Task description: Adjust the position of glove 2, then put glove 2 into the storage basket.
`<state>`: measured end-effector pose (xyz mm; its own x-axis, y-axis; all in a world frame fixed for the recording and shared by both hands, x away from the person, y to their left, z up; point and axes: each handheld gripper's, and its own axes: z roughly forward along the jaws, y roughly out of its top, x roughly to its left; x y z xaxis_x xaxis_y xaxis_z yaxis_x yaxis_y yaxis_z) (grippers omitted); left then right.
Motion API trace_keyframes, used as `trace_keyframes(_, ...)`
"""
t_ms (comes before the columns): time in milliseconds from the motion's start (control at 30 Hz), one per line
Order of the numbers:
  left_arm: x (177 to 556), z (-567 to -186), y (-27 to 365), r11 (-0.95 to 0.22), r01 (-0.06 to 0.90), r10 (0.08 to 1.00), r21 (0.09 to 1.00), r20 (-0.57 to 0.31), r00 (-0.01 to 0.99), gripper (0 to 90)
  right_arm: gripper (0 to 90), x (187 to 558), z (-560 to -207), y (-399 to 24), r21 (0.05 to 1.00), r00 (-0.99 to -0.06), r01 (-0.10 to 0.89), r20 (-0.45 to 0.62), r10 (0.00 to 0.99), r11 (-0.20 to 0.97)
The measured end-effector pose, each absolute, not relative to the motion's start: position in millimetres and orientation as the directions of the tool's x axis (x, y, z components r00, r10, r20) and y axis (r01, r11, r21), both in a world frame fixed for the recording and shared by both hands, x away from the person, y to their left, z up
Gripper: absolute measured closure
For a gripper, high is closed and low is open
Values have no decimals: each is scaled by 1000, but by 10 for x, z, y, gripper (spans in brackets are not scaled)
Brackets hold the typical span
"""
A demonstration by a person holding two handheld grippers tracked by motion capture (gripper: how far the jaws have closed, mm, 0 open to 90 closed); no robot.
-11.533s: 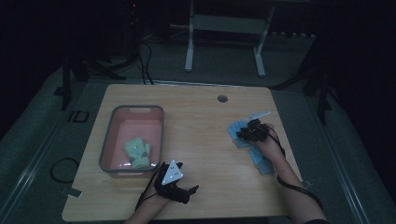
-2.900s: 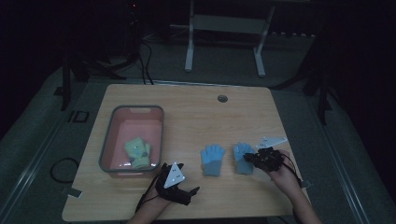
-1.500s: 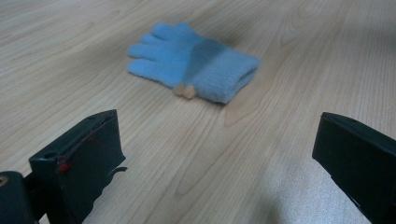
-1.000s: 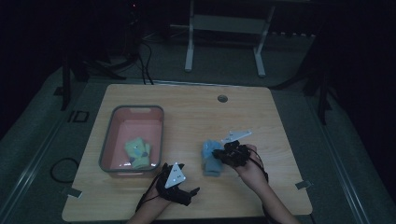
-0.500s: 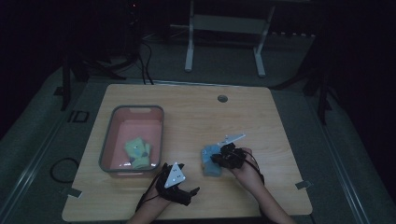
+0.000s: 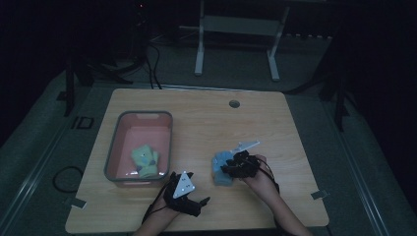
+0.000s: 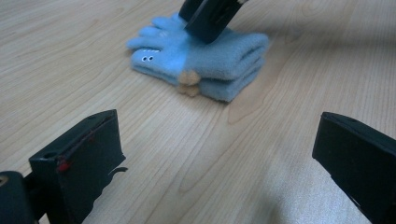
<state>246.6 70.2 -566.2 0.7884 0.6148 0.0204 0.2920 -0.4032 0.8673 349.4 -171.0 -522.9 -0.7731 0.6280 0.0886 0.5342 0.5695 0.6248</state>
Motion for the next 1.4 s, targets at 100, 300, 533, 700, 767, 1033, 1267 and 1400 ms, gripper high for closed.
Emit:
trace_keyframes(100, 2471, -5661, 696, -396, 299, 628, 868, 19, 778, 17, 375, 3482, -5174, -1767, 652, -770, 526, 94, 631, 545)
trace_keyframes(300, 2475, -5659, 700, -394, 281, 615, 875, 23, 788, 18, 152, 3458, -5123, -1859, 680, -787, 512, 128, 603, 524)
trace_keyframes(533, 2443, -5570, 662, -400, 255, 615, 880, 52, 786, 32, 139, 3436, -5074, -1973, 717, -817, 428, 47, 574, 550)
trace_keyframes(700, 2454, -5541, 627, -399, 338, 597, 852, -38, 801, 34, 138, 3413, -5013, -2079, 723, -812, 407, 7, 584, 558)
trace_keyframes(767, 2453, -5512, 594, -415, 346, 563, 841, -61, 824, 34, 138, 3414, -5001, -2104, 720, -809, 414, 12, 588, 556)
trace_keyframes(1033, 2476, -5468, 447, -485, 268, 486, 832, 2, 874, 53, 119, 3437, -4914, -2309, 723, -783, 477, 92, 615, 500)
trace_keyframes(1267, 2563, -5465, 336, -532, 226, 458, 816, 53, 887, 114, 111, 3472, -4862, -2317, 741, -777, 496, 146, 612, 453)
trace_keyframes(1400, 2626, -5515, 262, -565, 191, 429, 803, 87, 899, 152, 111, 3511, -4897, -2243, 723, -776, 507, 145, 614, 469)
